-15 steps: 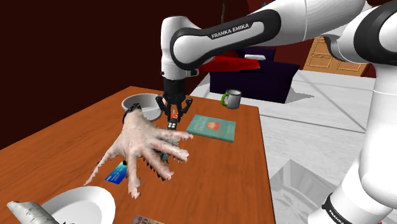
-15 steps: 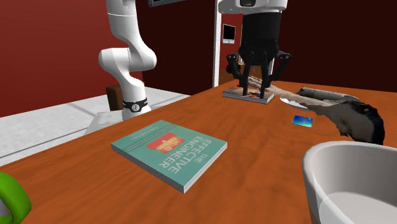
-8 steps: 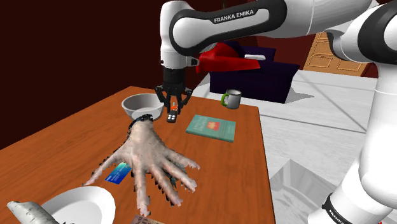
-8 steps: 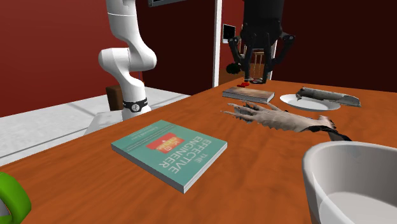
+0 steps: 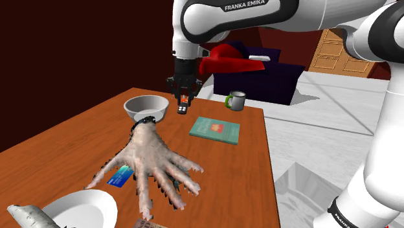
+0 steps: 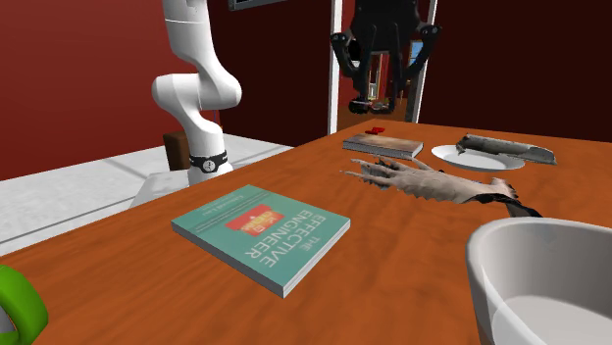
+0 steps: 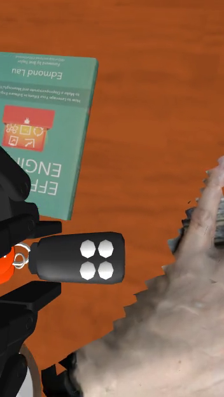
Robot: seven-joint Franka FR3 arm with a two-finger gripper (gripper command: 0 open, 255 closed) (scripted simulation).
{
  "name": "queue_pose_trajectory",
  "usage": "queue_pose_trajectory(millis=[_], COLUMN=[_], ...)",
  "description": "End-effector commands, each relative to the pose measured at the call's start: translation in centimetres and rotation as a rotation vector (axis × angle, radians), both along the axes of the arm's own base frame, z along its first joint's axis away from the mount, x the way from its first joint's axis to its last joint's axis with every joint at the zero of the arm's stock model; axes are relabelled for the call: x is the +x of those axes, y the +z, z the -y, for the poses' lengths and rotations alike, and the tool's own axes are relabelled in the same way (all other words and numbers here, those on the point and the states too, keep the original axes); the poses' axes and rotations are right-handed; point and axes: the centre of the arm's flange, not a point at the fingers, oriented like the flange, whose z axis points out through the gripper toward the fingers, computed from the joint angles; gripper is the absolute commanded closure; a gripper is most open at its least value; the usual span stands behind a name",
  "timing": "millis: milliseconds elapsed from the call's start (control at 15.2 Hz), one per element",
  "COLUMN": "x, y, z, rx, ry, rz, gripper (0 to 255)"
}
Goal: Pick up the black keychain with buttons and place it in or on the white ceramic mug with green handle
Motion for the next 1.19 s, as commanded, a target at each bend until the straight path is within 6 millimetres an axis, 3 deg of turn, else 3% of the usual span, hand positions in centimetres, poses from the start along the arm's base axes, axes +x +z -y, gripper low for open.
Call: queue_pose_trajectory(millis=[0, 1122], x=[0.5, 5.4], y=[0.0, 0.6], z=[2.6, 24.5], rx=[0.000, 0.000], ry=[0.001, 0.001], rz=[0.000, 0.000], gripper=[255, 255])
